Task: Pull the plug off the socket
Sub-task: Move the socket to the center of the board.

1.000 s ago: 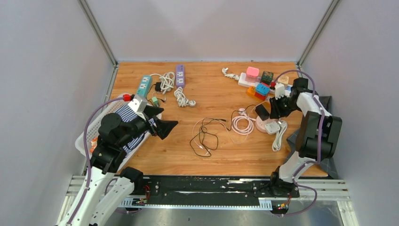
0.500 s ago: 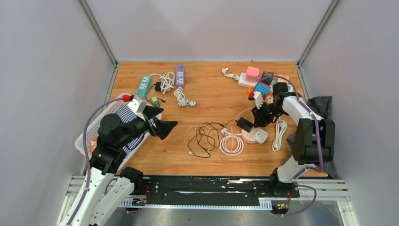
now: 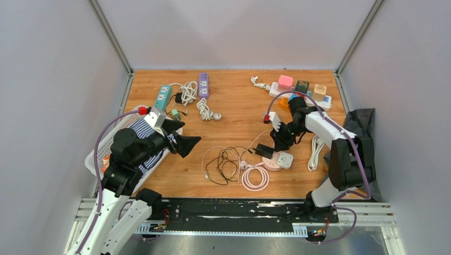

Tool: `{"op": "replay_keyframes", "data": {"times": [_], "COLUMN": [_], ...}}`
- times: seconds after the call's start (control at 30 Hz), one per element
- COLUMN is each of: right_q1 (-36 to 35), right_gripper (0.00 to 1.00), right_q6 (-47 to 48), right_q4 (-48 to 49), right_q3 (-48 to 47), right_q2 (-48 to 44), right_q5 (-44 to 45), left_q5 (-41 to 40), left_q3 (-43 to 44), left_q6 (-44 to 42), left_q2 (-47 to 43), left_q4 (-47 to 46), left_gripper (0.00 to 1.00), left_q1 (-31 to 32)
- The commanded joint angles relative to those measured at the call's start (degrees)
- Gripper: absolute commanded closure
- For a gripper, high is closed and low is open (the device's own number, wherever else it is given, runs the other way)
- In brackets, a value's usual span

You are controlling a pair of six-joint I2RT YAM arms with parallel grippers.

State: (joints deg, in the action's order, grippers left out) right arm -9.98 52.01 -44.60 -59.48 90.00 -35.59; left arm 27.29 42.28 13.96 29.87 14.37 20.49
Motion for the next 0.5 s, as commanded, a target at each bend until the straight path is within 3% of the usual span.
{"op": "replay_keyframes", "data": {"times": [0.0,0.2,0.47], "right_q1": [-5.2,-9.0,-9.1], "right_gripper": [0.74,0.57,0.25], "right_q6": [-1.2,-2.5,-3.9], "right_q4": [-3.5,-3.5,-3.6], "right_q3": [-0.1,-1.2,-2.1], "right_q2": [1.0,2.1,-1.5], "right_q5": [0.0,0.7,1.4], "left_q5": [0.5,1.4,4.4], "left_q3": [-1.0,-1.2,-1.8], "left_q6": [0.0,0.4,1.4], "left_q2": [-0.4,0.1,1.4], "left_q4": [0.7,0.0,-1.9], "left_gripper": [0.00,0.00,0.00], "left_q1": [0.4,0.4,0.3]}}
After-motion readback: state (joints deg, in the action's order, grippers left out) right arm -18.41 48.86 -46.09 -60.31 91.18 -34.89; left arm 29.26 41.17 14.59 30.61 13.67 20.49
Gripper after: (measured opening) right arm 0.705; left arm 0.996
